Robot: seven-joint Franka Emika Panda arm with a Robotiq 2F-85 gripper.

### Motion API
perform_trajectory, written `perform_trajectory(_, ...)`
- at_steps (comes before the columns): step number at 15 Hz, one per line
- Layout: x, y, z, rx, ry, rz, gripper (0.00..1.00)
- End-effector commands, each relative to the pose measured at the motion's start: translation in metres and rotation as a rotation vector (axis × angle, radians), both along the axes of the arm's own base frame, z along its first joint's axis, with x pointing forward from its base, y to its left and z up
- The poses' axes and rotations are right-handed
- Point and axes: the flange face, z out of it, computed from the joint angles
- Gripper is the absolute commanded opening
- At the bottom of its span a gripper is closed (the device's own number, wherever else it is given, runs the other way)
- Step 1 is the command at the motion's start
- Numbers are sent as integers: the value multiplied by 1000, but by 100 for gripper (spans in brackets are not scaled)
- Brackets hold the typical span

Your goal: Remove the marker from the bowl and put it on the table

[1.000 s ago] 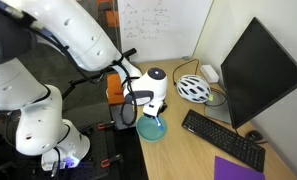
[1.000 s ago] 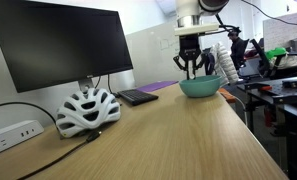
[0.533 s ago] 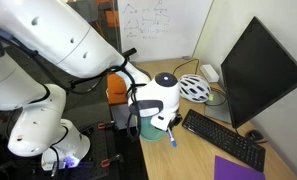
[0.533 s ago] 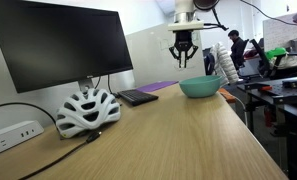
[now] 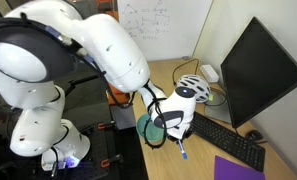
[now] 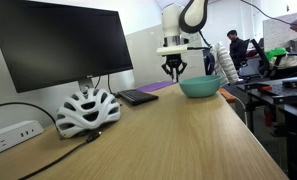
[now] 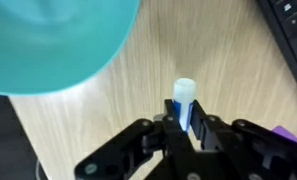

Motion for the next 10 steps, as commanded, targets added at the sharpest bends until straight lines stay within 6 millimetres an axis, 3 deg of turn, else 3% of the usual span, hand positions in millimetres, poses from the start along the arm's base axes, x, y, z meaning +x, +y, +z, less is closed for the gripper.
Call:
perform_trajectory(1, 31, 11, -16, -40, 7, 2, 5)
perform_trajectory(7, 55, 25, -35, -33, 36, 12, 5)
perform_trajectory(8, 55, 24, -36, -31, 40, 4, 45)
perform_trajectory(10, 54, 23, -35, -19, 33, -4, 53)
